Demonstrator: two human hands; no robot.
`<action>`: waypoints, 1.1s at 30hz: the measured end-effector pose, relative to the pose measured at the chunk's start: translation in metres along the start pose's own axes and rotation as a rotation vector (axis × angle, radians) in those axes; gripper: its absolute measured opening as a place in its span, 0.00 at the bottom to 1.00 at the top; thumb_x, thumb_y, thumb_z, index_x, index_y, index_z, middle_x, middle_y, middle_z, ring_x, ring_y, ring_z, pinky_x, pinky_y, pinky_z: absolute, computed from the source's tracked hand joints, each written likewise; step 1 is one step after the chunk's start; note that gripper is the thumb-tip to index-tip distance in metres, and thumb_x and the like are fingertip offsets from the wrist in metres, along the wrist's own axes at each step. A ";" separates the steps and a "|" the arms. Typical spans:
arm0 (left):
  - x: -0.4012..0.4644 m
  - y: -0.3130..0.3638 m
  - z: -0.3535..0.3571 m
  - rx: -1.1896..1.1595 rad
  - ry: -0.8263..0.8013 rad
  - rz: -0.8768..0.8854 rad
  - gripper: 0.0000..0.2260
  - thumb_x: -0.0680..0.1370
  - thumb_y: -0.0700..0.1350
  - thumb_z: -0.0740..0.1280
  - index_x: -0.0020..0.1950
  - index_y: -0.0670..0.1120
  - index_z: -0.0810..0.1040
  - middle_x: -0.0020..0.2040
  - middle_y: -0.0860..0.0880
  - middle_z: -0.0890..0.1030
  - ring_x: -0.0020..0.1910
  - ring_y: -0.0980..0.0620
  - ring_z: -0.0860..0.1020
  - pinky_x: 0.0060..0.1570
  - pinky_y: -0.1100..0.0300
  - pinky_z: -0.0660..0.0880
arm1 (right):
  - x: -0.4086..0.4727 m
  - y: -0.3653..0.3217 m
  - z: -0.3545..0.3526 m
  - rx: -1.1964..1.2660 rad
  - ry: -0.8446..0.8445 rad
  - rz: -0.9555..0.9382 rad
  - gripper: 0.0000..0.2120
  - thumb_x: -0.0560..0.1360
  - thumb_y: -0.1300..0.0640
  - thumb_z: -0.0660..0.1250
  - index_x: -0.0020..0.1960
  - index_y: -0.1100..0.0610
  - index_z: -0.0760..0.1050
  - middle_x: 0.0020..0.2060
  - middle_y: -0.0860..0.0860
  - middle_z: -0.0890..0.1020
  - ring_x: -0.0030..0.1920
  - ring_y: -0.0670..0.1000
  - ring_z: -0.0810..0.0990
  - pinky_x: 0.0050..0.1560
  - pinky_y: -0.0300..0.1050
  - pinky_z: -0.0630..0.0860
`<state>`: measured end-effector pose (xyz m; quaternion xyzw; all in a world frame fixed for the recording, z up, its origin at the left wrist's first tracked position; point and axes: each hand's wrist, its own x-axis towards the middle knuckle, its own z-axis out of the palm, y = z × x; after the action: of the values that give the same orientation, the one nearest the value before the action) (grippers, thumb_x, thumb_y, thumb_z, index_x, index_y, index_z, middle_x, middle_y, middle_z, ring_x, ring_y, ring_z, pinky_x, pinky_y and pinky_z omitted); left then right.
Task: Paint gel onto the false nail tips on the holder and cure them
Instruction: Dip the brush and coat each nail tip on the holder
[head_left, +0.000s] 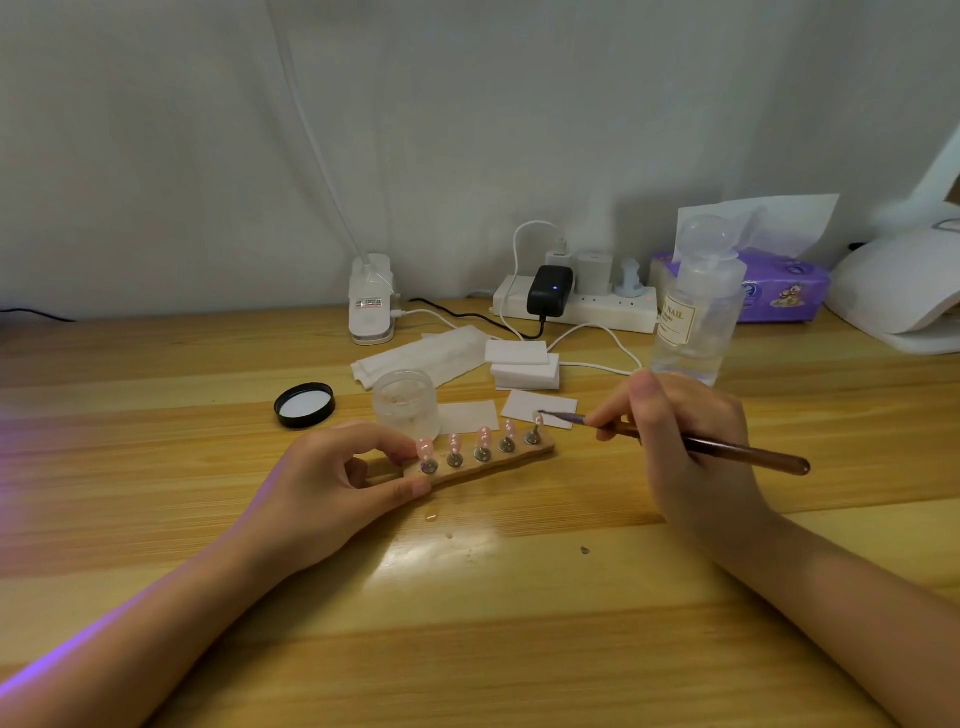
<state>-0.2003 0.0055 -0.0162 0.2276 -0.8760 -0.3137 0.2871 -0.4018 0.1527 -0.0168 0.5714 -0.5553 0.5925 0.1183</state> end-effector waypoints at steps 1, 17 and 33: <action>0.000 0.000 0.000 0.005 -0.005 -0.001 0.09 0.67 0.44 0.75 0.41 0.56 0.79 0.34 0.63 0.78 0.27 0.64 0.70 0.29 0.75 0.64 | 0.000 0.000 0.000 -0.021 -0.015 0.004 0.20 0.77 0.54 0.52 0.36 0.58 0.79 0.28 0.52 0.79 0.33 0.45 0.78 0.35 0.47 0.74; -0.002 0.006 -0.001 -0.021 -0.009 0.022 0.09 0.68 0.40 0.73 0.43 0.53 0.79 0.26 0.68 0.74 0.24 0.67 0.69 0.27 0.78 0.63 | 0.006 0.004 -0.007 0.117 0.078 0.364 0.23 0.76 0.47 0.50 0.34 0.57 0.76 0.22 0.49 0.72 0.26 0.43 0.72 0.30 0.31 0.68; -0.004 0.002 -0.001 -0.127 0.054 0.058 0.10 0.65 0.46 0.72 0.46 0.52 0.81 0.35 0.61 0.79 0.21 0.59 0.61 0.23 0.74 0.58 | 0.005 -0.001 -0.003 -0.651 -0.522 0.109 0.14 0.73 0.62 0.67 0.57 0.53 0.78 0.51 0.46 0.82 0.50 0.47 0.78 0.51 0.38 0.63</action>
<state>-0.1974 0.0087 -0.0160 0.1918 -0.8525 -0.3539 0.3336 -0.4041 0.1526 -0.0111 0.6048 -0.7544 0.2268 0.1166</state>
